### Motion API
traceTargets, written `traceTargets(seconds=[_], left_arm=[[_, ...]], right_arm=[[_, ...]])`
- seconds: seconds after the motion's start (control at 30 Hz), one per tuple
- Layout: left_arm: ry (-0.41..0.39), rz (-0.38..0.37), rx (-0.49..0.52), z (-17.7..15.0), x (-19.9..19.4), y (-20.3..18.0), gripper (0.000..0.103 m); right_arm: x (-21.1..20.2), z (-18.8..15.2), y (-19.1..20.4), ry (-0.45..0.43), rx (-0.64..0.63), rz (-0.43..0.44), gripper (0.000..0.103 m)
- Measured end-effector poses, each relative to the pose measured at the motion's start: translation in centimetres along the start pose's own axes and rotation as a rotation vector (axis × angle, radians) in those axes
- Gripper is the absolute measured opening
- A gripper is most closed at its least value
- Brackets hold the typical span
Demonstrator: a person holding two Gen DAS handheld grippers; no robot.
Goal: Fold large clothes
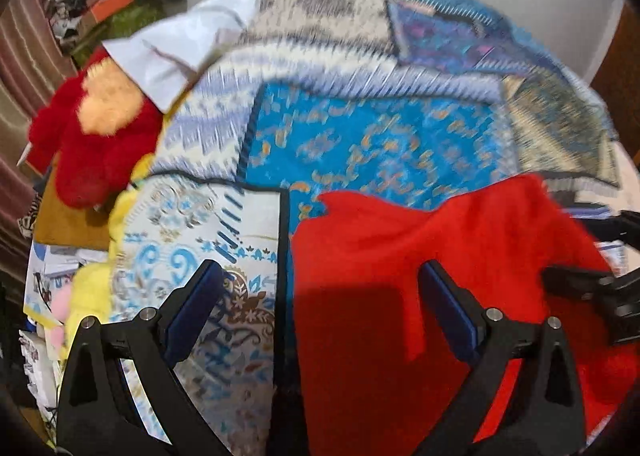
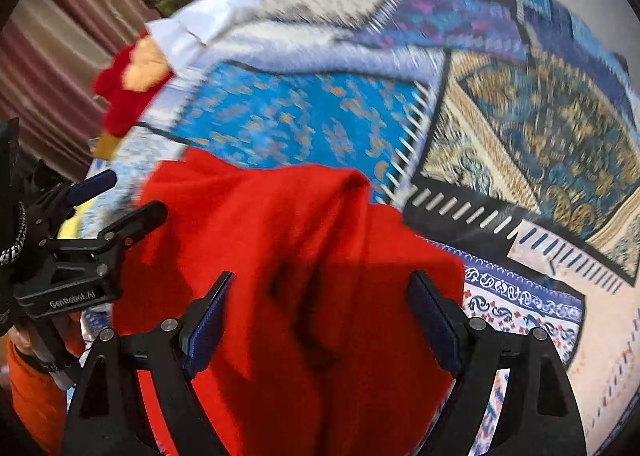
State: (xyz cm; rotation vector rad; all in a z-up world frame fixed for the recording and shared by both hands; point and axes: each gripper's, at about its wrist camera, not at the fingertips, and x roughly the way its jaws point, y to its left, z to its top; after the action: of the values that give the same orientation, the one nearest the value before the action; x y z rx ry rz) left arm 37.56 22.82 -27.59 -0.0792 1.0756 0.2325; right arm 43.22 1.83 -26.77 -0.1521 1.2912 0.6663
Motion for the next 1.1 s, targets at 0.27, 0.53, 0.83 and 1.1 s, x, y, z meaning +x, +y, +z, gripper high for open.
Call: traceTargets(seconds=[0.27, 0.53, 0.83, 1.1], left_arm=[[-0.046, -0.002, 0.067, -1.7, -1.0, -0.6, 0.103], [-0.12, 0.076, 0.08, -3.3, -8.3, -0.4, 0.103], [-0.432, 0.014, 0.031, -6.4, -24.5, -0.5, 0.103], [-0.711, -0.038, -0.007, -11.4, -36.8, -1.4, 0.103]], right_arm=[[-2.1, -1.7, -2.4, -0.053, -0.034, -0.008, 0.087], [-11.1, -5.6, -0.7, -0.247, -0.047, -0.124, 0.087], [-24.6, -11.5, 5.0, -0.576, -0.089, -0.091, 0.087], [-34.1, -18.5, 10.3, -0.861, -0.137, -0.074, 0.087]])
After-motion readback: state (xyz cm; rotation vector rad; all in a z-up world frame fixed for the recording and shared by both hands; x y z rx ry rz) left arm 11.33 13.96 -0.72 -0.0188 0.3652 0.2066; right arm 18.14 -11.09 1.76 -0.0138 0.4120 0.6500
